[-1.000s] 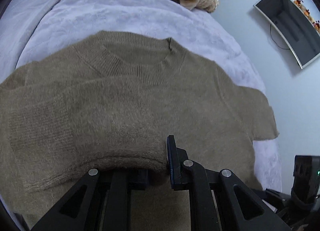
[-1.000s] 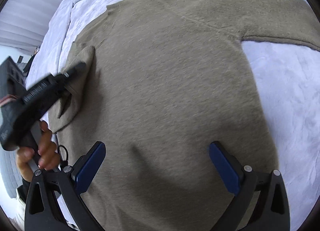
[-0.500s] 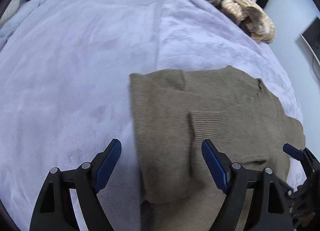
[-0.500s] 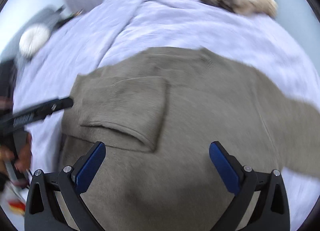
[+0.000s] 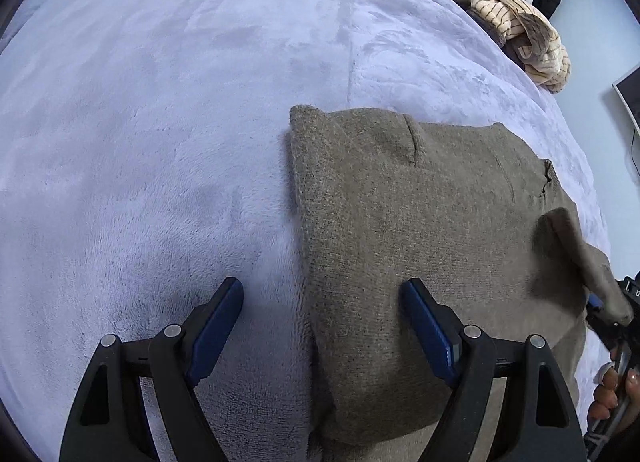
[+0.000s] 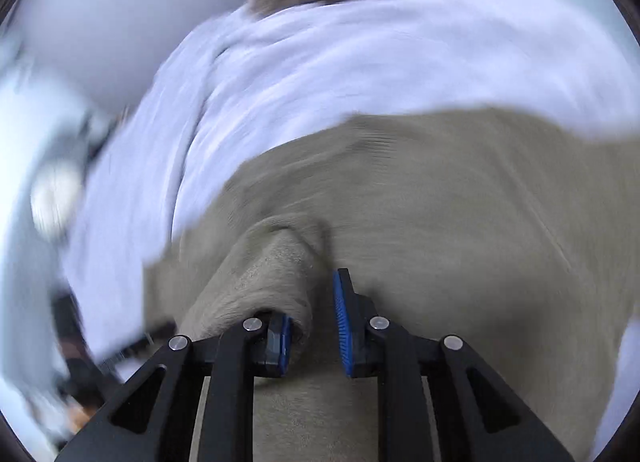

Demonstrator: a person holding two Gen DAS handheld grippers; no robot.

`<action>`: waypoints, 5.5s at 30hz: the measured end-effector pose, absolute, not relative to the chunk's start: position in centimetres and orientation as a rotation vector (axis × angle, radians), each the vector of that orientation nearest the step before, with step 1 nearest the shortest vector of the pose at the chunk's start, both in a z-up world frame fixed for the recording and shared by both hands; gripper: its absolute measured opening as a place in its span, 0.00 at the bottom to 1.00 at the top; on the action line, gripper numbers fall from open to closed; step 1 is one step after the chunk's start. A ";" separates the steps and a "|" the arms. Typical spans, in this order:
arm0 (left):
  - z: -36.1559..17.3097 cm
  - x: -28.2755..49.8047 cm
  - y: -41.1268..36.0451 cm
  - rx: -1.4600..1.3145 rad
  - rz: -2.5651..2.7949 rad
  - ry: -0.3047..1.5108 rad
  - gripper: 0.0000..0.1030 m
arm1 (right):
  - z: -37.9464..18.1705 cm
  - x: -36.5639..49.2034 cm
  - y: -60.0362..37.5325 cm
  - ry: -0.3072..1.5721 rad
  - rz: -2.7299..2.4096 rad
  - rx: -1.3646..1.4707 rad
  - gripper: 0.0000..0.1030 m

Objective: Fold small clothes

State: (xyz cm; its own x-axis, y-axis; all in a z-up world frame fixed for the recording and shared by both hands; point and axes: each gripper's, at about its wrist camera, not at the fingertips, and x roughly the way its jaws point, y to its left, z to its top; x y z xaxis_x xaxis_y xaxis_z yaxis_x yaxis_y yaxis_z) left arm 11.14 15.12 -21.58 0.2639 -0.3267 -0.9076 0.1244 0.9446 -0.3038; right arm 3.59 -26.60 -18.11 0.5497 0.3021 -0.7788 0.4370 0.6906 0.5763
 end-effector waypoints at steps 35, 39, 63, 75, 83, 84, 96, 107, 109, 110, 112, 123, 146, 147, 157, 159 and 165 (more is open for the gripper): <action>-16.8 11.2 17.3 -0.191 -0.475 1.266 0.10 | -21.1 3.6 -18.1 1.186 0.137 1.039 0.60; -15.6 10.9 15.0 -0.139 -0.493 1.211 0.10 | -20.4 4.2 -25.2 1.082 -0.093 1.049 0.60; -20.3 10.2 10.8 0.048 -0.319 1.254 0.10 | -16.5 3.3 -29.6 1.092 -0.217 0.691 0.39; -19.6 9.6 9.8 0.087 -0.256 1.281 0.10 | -19.3 1.6 -32.1 1.147 -0.226 0.786 0.53; -18.9 8.6 9.3 0.069 -0.251 1.305 0.10 | -18.7 -0.8 -30.5 1.157 -0.180 0.812 0.60; -18.8 8.5 9.2 0.065 -0.246 1.307 0.10 | -18.8 -1.0 -30.4 1.161 -0.180 0.814 0.62; -18.3 6.1 9.9 0.078 -0.236 1.318 0.10 | -18.8 -1.4 -29.6 1.197 -0.168 0.778 0.68; -17.8 5.1 9.2 0.055 -0.237 1.303 1.00 | -18.8 -1.6 -29.1 1.202 -0.147 0.774 0.72; -17.4 4.8 8.6 0.113 -0.235 1.278 1.00 | -18.7 -1.6 -29.1 1.204 -0.142 0.773 0.72; -17.4 4.6 8.4 0.128 -0.226 1.276 1.00 | -18.7 -1.6 -29.1 1.205 -0.140 0.773 0.72; -17.7 4.8 8.2 0.129 -0.223 1.290 1.00 | -18.8 -1.6 -29.2 1.208 -0.135 0.774 0.72; -18.8 4.9 6.7 0.163 -0.191 1.339 1.00 | -19.0 -1.7 -29.8 1.212 -0.078 0.812 0.76; -18.2 4.2 2.2 0.197 -0.161 1.318 1.00 | -18.4 -1.7 -31.2 1.207 -0.013 0.878 0.76; -18.2 4.2 1.8 0.199 -0.163 1.318 1.00 | -18.3 -1.7 -31.4 1.201 -0.010 0.884 0.76; -18.6 3.7 -3.6 0.189 -0.286 1.355 1.00 | -17.3 -3.5 -36.0 1.076 -0.021 1.009 0.76; -19.0 3.9 -4.7 0.172 -0.315 1.383 1.00 | -17.1 -4.5 -37.8 1.035 -0.050 1.038 0.76; -20.4 4.7 -7.6 0.072 -0.365 1.463 1.00 | -16.9 -9.7 -44.7 0.899 -0.221 1.139 0.76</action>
